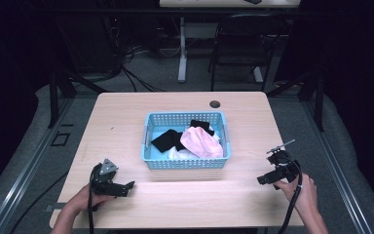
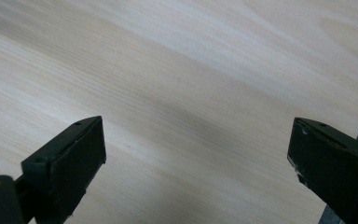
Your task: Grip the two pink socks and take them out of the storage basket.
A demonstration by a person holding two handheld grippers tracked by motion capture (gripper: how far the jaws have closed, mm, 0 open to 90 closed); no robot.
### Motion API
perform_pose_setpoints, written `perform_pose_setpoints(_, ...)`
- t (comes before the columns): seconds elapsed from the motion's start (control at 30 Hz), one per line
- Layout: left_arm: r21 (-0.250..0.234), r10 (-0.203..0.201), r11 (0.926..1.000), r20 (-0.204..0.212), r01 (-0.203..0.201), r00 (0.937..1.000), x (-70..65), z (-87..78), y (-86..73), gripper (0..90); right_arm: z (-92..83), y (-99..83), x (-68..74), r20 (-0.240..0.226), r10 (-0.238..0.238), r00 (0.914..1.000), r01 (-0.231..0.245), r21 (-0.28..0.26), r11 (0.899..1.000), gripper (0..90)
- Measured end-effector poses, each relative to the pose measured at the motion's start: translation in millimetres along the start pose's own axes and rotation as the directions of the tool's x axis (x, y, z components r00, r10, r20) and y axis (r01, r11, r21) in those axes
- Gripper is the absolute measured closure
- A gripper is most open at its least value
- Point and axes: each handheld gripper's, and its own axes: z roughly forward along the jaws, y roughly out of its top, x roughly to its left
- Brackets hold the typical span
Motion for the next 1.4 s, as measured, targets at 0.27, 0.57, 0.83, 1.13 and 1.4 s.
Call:
perform_pose_setpoints(0.27,0.0,0.001,1.0,0.0,-0.001,1.0,0.1,0.0,0.0,0.0,-18.8,15.1,18.0,-0.011,-0.064,0.9979,0.063,-0.033,0.997,2.9)
perform_pose_setpoints(0.57,0.0,0.0,1.0,0.0,0.0,1.0,0.0,0.0,0.0,0.0,-36.5,32.7,35.5,-0.032,-0.105,0.994,0.102,-0.082,0.991,2.5)
perform_pose_setpoints(0.83,0.0,0.001,1.0,0.0,-0.001,1.0,0.1,-0.1,0.0,0.0,-41.0,52.8,46.6,-0.038,-0.142,0.9891,0.139,-0.081,0.987,2.5)
perform_pose_setpoints(1.13,0.0,0.001,1.0,0.0,-0.001,1.0,0.1,-0.1,0.0,0.0,-47.6,77.1,59.3,-0.04,-0.184,0.9822,0.18,-0.082,0.98,2.4)
perform_pose_setpoints(1.4,-0.001,-0.002,1.0,0.0,0.002,1.0,-0.2,0.1,0.0,0.0,-52.2,99.3,71.4,-0.043,-0.22,0.9744,0.217,-0.078,0.973,2.3)
